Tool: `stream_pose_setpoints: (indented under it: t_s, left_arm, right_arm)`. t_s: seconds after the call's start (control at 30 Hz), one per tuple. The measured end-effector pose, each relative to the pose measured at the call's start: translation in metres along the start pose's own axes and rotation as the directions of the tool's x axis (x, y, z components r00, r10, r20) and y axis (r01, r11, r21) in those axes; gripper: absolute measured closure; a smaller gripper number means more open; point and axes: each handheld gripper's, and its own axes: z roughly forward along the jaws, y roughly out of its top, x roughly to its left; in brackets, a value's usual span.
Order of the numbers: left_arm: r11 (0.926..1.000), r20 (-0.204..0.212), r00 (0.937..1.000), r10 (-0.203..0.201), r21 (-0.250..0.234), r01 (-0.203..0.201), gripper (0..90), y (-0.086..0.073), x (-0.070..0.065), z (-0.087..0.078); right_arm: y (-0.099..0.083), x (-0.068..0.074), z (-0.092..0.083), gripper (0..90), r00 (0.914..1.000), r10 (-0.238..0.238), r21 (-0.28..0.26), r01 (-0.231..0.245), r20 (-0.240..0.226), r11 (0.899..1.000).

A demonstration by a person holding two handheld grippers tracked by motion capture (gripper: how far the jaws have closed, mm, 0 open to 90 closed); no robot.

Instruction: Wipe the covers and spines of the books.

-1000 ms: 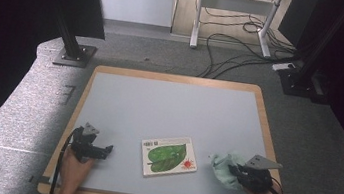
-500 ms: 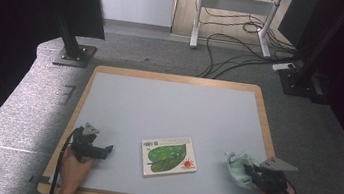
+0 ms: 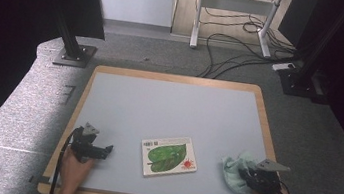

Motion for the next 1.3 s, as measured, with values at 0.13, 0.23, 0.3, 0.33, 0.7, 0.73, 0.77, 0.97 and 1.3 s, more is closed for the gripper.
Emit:
stream_pose_setpoints:
  t_s: [0.13,0.23,0.3,0.33,0.7,0.73,0.77,0.97,1.3]
  left_arm:
    - [1.0,0.002,1.0,-0.002,0.001,0.002,1.7,0.0,0.0,0.0]
    - [1.0,0.002,1.0,-0.003,0.001,0.003,1.7,0.0,0.0,0.0]
    - [1.0,-0.002,1.0,-0.005,0.002,0.005,1.7,0.0,0.0,0.0]
    - [1.0,-0.003,1.0,-0.005,0.002,0.005,1.7,0.0,0.0,0.0]
    - [0.9987,0.064,0.9966,0.051,0.0,-0.051,0.0,-0.001,-0.013,-0.004]
    - [0.9984,0.077,0.9954,0.057,-0.003,-0.057,0.0,-0.001,-0.016,-0.004]
    - [0.9975,0.084,0.994,0.07,-0.006,-0.07,0.0,0.0,-0.02,-0.005]
    - [0.9905,0.14,0.9806,0.137,-0.029,-0.134,0.0,0.007,-0.041,-0.007]
    - [0.9752,0.203,0.9537,0.221,-0.05,-0.216,0.0,0.019,-0.069,-0.002]
  right_arm:
    - [0.006,0.003,-0.003,61.3,0.9999,-0.011,-0.001,0.011,0.013,1.0]
    - [0.012,0.004,-0.007,54.7,0.9997,-0.019,-0.022,0.019,0.016,1.0]
    - [0.017,0.005,-0.01,47.6,0.9995,-0.027,-0.034,0.027,0.014,0.999]
    - [0.02,0.005,-0.012,42.4,0.9995,-0.032,-0.045,0.032,0.004,0.998]
    - [0.043,0.017,-0.011,21.0,0.9958,-0.079,-0.097,0.074,-0.047,0.993]
    - [0.045,0.019,-0.01,19.8,0.9951,-0.085,-0.098,0.08,-0.051,0.992]
    - [0.047,0.021,-0.007,18.9,0.9944,-0.09,-0.096,0.085,-0.055,0.992]
    - [0.06,0.037,0.008,9.7,0.9883,-0.107,-0.086,0.098,-0.109,0.991]
    - [0.074,0.065,0.034,0.0,0.9726,-0.182,-0.084,0.171,-0.145,0.982]
